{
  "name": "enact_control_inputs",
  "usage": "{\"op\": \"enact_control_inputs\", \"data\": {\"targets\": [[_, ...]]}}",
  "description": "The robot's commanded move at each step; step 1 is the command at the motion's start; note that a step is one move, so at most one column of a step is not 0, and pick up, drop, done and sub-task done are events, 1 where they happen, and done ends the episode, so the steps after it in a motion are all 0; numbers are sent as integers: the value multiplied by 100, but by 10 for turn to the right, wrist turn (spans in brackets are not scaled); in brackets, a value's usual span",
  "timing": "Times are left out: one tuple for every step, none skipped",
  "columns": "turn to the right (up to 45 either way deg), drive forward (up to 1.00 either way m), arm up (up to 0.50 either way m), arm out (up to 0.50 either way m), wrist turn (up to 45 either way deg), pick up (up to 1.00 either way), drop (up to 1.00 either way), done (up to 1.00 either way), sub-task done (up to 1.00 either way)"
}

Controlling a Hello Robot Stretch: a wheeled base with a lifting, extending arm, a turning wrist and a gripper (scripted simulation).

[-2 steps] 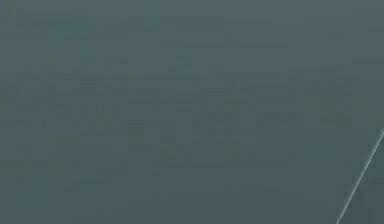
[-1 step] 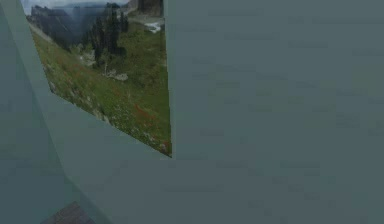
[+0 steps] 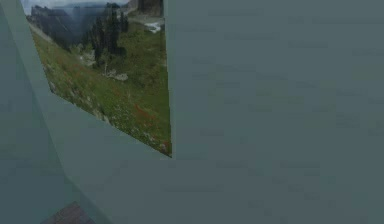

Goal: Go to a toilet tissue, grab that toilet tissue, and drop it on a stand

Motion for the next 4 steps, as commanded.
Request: {"op": "enact_control_inputs", "data": {"targets": [[0,0,0,0,450,0,0,0,0],[0,0,0,0,450,0,0,0,0],[0,0,0,0,390,0,0,0,0],[0,0,-22,0,0,0,0,0,0]]}}
